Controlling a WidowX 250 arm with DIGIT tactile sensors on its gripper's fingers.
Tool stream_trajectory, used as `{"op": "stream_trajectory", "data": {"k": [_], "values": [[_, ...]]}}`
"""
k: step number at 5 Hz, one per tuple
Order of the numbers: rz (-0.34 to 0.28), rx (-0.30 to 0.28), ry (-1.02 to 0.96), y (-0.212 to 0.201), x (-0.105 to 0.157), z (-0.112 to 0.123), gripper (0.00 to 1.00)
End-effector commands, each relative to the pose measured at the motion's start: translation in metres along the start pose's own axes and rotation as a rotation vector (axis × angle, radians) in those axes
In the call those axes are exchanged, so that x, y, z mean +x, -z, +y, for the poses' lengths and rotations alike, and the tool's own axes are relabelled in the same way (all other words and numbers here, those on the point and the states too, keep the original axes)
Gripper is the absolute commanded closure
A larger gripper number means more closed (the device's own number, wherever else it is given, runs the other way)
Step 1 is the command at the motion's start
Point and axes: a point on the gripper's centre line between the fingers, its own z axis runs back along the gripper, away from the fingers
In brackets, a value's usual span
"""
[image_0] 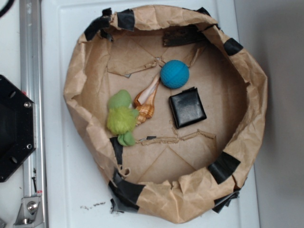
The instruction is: Grab the blue ball.
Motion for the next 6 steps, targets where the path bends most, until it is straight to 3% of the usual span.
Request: {"op": "stream_trajectory", "data": {"k": [1, 2, 3, 4, 5, 6], "values": [[0.0, 0.0, 0.0, 0.0, 0.0, 0.0, 0.0], [0.067, -0.004, -0.075, 0.034, 0.043, 0.018, 0.0], [-0.063, -0.006, -0.251, 0.049, 0.067, 0.033, 0.0], [-0.239, -0.005, -0.491, 0.084, 0.098, 0.055, 0.0], [-0.25, 0.007, -0.657, 0.125, 0.119, 0.067, 0.0], [-0.191, 0.038, -0.721, 0.174, 0.145, 0.068, 0.0]]}}
